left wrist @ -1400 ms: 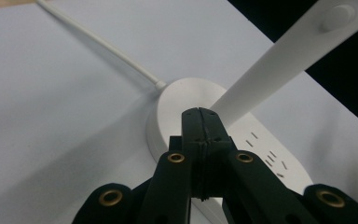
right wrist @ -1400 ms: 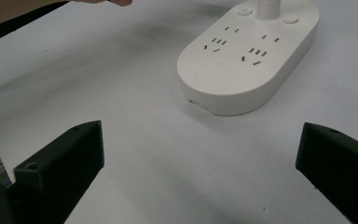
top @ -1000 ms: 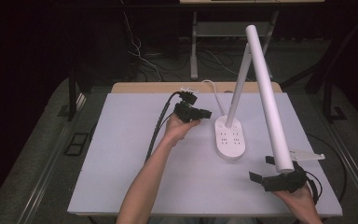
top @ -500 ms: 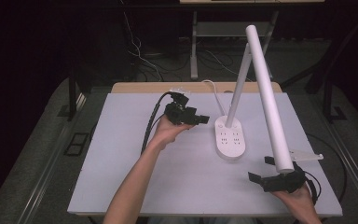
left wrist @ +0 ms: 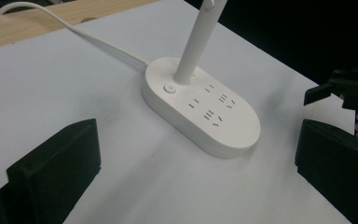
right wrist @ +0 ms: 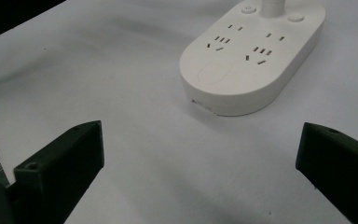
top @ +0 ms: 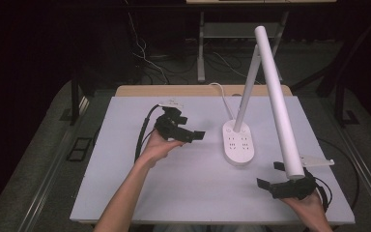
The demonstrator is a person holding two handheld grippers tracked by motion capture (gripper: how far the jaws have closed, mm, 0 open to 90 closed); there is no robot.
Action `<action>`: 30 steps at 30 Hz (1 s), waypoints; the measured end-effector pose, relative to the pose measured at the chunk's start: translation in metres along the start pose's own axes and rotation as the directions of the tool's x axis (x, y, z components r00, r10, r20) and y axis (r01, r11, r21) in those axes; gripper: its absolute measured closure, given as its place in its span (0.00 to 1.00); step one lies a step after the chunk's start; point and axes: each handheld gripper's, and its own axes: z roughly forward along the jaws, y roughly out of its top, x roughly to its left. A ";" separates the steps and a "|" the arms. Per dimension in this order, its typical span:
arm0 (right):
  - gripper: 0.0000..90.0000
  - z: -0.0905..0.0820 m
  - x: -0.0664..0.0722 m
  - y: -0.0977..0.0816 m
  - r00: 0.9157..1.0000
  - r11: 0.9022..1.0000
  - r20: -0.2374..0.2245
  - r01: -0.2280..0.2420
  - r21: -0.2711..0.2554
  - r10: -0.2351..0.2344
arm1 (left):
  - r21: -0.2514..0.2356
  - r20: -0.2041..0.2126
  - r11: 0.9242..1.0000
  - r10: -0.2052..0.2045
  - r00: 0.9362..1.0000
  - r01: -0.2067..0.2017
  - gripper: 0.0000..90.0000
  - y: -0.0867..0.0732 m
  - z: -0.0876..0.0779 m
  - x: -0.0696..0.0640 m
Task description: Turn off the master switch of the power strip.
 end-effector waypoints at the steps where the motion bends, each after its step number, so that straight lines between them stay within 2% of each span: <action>1: 0.00 0.000 0.000 0.000 1.000 1.000 0.000 0.002 0.000 -0.002 | -0.006 -0.007 1.000 0.001 1.000 -0.001 0.00 -0.003 -0.004 -0.002; 4: 0.00 0.000 0.000 0.000 1.000 1.000 0.000 0.003 0.001 -0.003 | -0.006 -0.018 1.000 0.017 1.000 -0.017 0.00 -0.009 -0.015 -0.004; 8: 0.00 0.000 0.000 0.000 1.000 1.000 -0.001 -0.004 0.006 0.004 | -0.012 -0.042 0.999 0.032 0.999 -0.032 0.00 -0.026 -0.028 -0.009; 20: 0.00 0.002 0.001 -0.001 1.000 1.000 0.002 0.005 0.007 -0.005 | -0.023 -0.078 0.999 0.021 0.997 -0.023 0.00 -0.072 -0.054 -0.014; 30: 0.00 0.002 0.002 -0.002 1.000 1.000 0.002 0.005 0.012 -0.005 | -0.053 -0.101 0.999 0.005 0.995 -0.011 0.00 -0.111 -0.072 -0.020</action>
